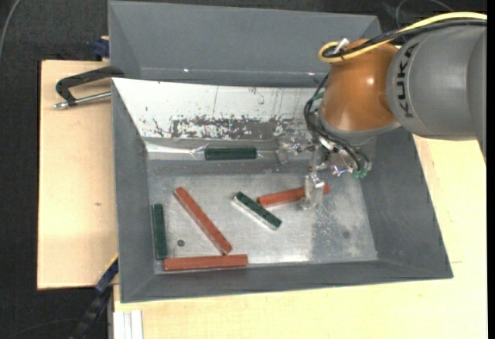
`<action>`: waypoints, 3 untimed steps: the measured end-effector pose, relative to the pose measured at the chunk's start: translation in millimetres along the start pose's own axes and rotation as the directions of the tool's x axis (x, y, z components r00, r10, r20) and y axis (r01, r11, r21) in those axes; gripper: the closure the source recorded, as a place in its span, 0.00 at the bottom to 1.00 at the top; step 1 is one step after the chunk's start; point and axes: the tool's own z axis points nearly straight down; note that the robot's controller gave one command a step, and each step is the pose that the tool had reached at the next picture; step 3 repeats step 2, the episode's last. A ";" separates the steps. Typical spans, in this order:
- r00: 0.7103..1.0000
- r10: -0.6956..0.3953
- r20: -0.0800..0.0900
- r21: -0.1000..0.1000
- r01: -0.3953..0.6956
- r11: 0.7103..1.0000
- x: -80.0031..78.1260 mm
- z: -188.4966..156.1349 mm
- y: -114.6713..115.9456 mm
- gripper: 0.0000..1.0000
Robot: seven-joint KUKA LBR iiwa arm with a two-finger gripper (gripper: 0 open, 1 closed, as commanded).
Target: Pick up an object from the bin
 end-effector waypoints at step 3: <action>0.975 -0.223 0.005 -0.001 0.223 0.975 12.2 -135.8 -0.4 1.00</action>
Offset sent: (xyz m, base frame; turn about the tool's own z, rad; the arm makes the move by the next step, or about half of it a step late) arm 0.0000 0.0000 0.0000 0.0000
